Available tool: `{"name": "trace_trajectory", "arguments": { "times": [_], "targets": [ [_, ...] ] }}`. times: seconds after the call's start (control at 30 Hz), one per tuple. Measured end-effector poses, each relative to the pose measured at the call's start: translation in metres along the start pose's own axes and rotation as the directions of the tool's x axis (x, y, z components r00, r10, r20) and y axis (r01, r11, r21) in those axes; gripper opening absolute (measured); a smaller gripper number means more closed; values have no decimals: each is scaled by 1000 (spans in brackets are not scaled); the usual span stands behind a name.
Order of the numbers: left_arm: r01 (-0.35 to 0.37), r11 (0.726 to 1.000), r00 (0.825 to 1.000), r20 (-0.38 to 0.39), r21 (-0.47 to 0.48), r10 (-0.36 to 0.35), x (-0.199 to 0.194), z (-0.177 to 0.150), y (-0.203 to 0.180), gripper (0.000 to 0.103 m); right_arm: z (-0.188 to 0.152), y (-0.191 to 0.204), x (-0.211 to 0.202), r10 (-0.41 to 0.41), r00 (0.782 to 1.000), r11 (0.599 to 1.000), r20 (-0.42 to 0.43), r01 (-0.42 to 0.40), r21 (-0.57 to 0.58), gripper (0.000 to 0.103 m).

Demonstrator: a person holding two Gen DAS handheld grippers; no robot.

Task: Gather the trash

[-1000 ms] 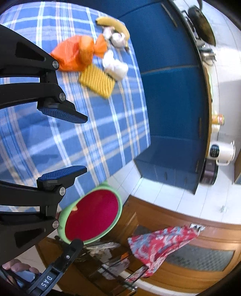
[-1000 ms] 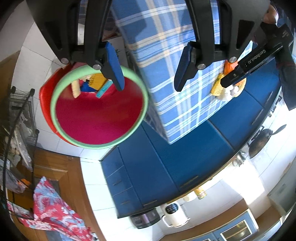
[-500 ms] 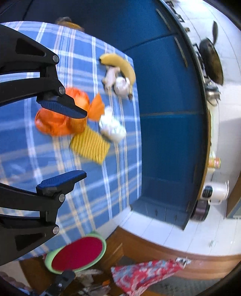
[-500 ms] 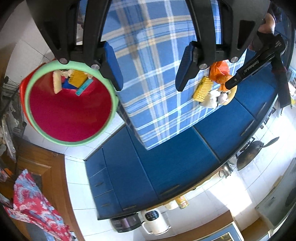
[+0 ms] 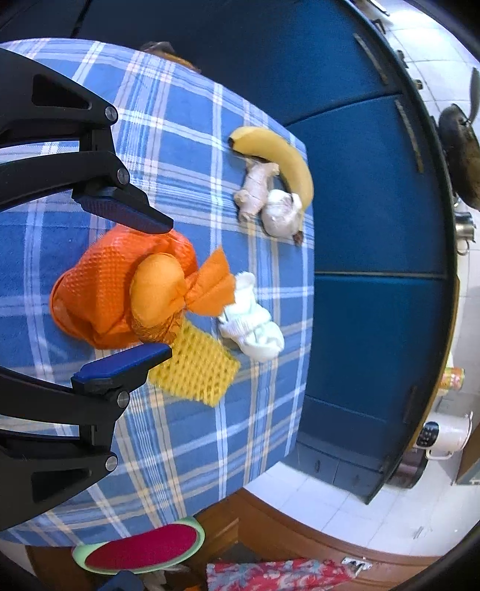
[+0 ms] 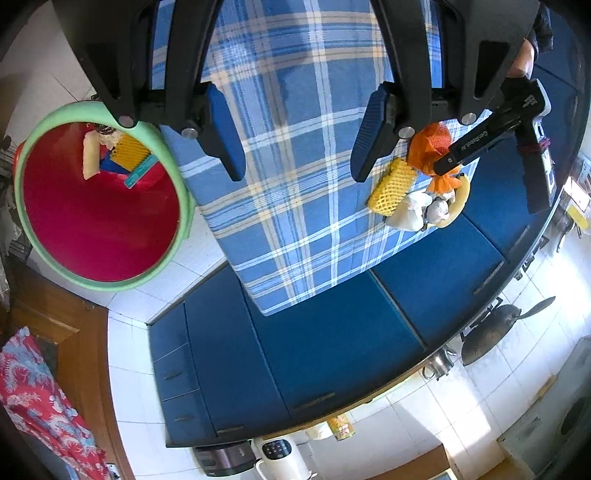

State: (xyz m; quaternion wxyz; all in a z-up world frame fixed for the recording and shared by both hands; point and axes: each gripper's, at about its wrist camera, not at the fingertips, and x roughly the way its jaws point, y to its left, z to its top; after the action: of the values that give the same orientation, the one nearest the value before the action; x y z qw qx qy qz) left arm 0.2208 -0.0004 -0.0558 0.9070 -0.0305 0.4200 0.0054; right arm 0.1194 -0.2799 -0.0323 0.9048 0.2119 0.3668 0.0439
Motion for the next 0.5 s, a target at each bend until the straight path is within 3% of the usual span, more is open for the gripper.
{"name": "trace_trajectory", "arguments": {
  "times": [0.23, 0.3, 0.5],
  "targets": [
    [30, 1000, 1000, 2, -8, -30, 6, -3, 7, 60, 1, 10, 16, 9, 1000, 1000, -29, -10, -24, 61],
    [51, 999, 999, -7, -17, -51, 9, -4, 10, 44, 1, 14, 21, 10, 999, 999, -39, -12, -31, 61],
    [117, 991, 993, 6, -60, -117, 3, -6, 22, 28, 1, 28, 34, 19, 998, 998, -64, -22, -58, 61]
  ]
}}
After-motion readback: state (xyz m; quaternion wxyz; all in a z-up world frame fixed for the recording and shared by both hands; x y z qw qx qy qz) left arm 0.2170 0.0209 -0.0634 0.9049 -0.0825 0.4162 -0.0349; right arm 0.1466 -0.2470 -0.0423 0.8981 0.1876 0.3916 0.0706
